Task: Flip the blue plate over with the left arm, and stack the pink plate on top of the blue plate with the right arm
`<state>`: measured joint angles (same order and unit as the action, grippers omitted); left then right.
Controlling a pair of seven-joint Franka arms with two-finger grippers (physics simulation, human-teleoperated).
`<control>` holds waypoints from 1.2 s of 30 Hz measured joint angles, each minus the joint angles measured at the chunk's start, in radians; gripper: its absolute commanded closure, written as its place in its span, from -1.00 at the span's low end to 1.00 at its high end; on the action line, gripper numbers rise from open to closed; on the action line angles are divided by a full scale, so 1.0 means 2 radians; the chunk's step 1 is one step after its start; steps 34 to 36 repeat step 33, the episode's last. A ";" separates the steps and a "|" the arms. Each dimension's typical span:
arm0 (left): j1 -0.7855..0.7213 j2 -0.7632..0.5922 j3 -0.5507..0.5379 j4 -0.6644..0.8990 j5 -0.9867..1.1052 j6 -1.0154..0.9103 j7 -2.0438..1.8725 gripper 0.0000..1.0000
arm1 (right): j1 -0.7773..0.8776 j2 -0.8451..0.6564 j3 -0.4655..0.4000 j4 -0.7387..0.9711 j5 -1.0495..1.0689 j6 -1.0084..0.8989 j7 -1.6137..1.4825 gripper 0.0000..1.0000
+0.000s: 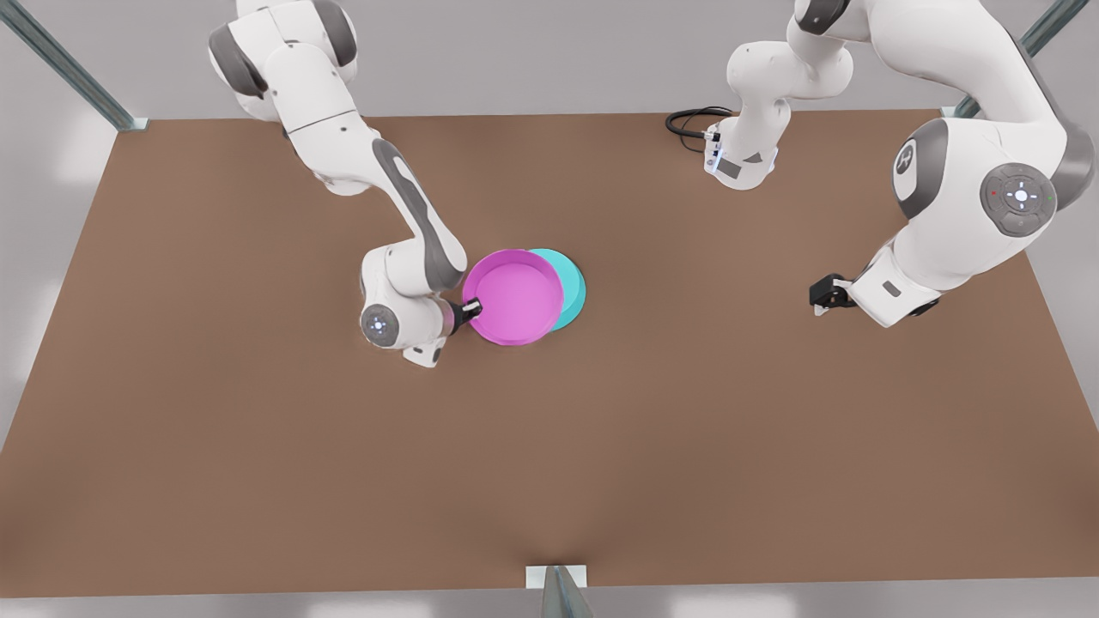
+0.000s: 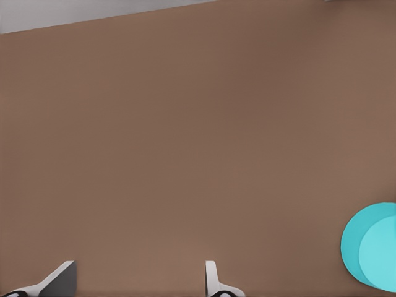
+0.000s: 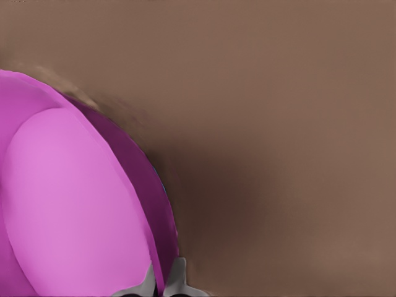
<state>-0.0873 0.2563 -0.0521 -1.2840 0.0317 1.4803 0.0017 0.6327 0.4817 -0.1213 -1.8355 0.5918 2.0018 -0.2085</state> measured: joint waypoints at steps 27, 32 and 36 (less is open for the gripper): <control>0.000 0.000 -0.001 -0.003 0.000 0.002 0.001 -1.00 | -0.187 -0.159 0.016 0.173 -0.268 -0.297 0.027 -1.00; 0.000 -0.001 -0.001 -0.003 0.000 0.002 0.001 -1.00 | -0.232 -0.180 -0.041 0.214 -0.318 -0.289 0.121 -1.00; 0.000 0.000 -0.001 -0.003 0.000 0.002 0.001 -1.00 | -0.228 -0.177 -0.040 0.214 -0.317 -0.282 0.120 -1.00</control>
